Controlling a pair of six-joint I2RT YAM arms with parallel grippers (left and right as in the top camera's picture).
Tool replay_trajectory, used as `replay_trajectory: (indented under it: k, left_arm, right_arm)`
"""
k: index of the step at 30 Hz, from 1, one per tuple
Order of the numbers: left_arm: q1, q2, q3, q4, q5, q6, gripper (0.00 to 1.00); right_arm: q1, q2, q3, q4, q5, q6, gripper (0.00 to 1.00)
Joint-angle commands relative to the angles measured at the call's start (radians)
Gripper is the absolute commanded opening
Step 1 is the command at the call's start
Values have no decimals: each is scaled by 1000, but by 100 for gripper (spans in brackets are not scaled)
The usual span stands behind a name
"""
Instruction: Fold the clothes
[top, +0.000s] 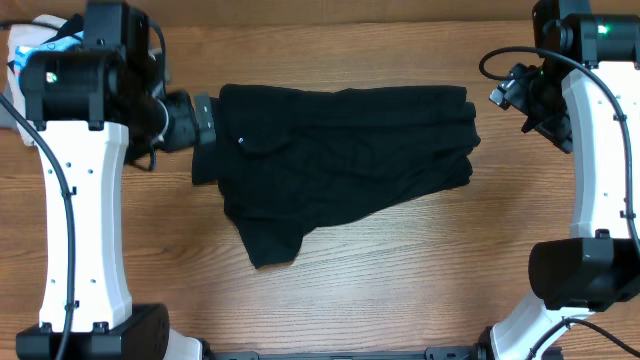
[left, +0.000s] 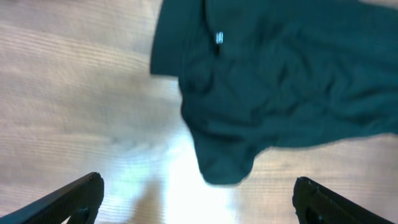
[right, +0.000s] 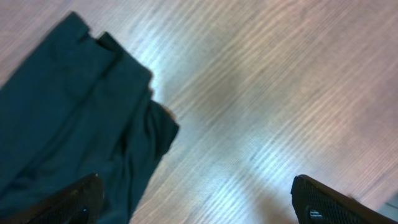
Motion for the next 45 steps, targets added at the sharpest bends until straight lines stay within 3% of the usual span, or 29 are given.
replay_trajectory:
  k: [1, 6, 11, 17, 26, 32, 39, 43, 45]
  left_arm:
    - [5, -81, -164, -6, 40, 30, 100]
    - [0, -122, -365, 24, 66, 29, 99]
    - [-39, -121, -546, 167, 151, 27, 95]
    - [-92, -121, -737, 314, 159, -40, 93]
    - [-99, -90, -1009, 571, 160, -106, 90]
    - [-99, -33, -1067, 719, 158, -105, 87]
    - [-100, 69, -1067, 759, 135, -106, 76]
    - [-100, 123, -1067, 753, 135, -106, 61]
    - [-100, 142, -1067, 754, 135, -106, 59]
  right_arm:
    - [-11, -52, -48, 0, 34, 21, 100]
    - [-11, -52, -166, 95, -42, -90, 100]
    - [-19, -51, -320, 278, -241, -248, 100]
    - [-46, -51, -430, 370, -255, -259, 100]
    - [-55, -51, -448, 396, -255, -260, 97]
    - [-55, -50, -486, 401, -254, -260, 97]
    - [-55, -51, -554, 437, -254, -260, 97]
    - [-55, -51, -588, 461, -255, -259, 97]
    - [-55, -51, -608, 472, -256, -259, 97]
